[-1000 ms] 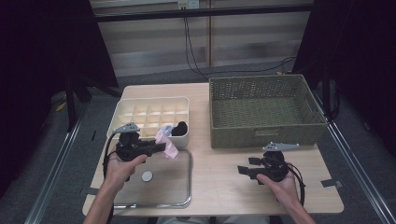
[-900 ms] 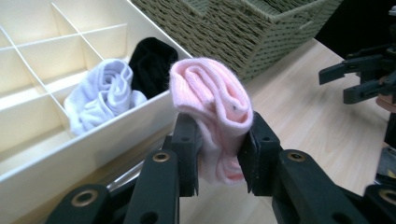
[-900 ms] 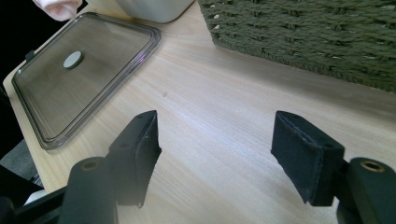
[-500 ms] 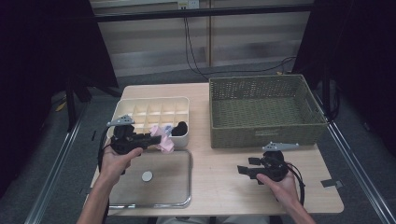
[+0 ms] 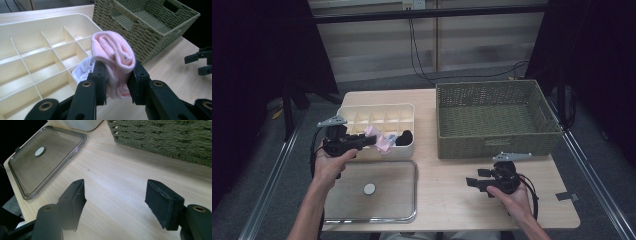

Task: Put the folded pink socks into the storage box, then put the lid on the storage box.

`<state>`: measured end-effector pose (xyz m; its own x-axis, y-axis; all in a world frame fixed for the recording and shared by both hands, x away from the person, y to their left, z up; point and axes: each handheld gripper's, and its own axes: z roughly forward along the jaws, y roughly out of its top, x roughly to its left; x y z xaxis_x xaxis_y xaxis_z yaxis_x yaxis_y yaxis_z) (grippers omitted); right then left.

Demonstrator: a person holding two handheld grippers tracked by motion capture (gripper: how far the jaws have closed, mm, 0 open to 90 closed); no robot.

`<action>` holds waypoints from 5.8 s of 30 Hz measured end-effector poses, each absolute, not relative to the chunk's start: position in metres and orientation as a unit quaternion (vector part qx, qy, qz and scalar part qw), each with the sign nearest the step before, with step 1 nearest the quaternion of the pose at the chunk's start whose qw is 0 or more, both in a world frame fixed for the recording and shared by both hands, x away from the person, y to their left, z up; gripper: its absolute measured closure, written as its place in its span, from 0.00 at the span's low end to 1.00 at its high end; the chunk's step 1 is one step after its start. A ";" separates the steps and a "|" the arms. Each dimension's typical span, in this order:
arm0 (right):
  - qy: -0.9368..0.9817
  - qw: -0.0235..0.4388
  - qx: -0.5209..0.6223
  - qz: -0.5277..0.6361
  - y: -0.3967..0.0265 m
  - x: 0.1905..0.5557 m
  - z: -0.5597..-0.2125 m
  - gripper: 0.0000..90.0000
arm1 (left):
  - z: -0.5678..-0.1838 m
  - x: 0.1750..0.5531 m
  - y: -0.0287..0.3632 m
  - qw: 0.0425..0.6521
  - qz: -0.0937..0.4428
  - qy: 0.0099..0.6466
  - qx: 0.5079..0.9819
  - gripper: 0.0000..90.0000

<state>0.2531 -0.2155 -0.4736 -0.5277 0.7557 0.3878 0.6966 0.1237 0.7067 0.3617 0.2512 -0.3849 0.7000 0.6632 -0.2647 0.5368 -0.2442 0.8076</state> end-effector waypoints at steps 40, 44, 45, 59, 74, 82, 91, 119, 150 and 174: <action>0.753 0.032 0.484 0.445 -0.214 0.252 -0.474 0.34 | -0.378 0.406 0.268 0.401 0.095 0.417 0.810 0.79; 0.753 0.032 0.485 0.444 -0.214 0.253 -0.475 0.34 | -0.380 0.412 0.268 0.385 0.097 0.418 0.817 0.79; 0.753 0.031 0.485 0.444 -0.214 0.253 -0.475 0.34 | -0.380 0.414 0.269 0.377 0.095 0.415 0.823 0.79; 0.754 0.028 0.483 0.444 -0.213 0.253 -0.476 0.34 | -0.394 0.436 0.261 0.325 0.087 0.414 0.846 0.79; 0.755 0.028 0.483 0.442 -0.213 0.254 -0.477 0.34 | -0.417 0.442 0.249 0.275 0.056 0.410 0.868 0.79; 0.754 0.027 0.484 0.443 -0.213 0.253 -0.476 0.34 | -0.422 0.444 0.246 0.257 0.048 0.409 0.874 0.79; 0.755 0.027 0.484 0.442 -0.213 0.253 -0.477 0.34 | -0.432 0.446 0.241 0.232 0.033 0.409 0.882 0.79; 0.756 0.025 0.482 0.442 -0.214 0.254 -0.478 0.34 | -0.422 0.450 0.246 0.245 0.003 0.417 0.875 0.59; 0.758 0.018 0.483 0.437 -0.210 0.257 -0.479 0.34 | -0.431 0.462 0.234 0.215 -0.023 0.407 0.887 0.83; 0.758 0.020 0.483 0.438 -0.209 0.259 -0.480 0.34 | -0.414 0.450 0.262 0.293 -0.003 0.443 0.847 0.45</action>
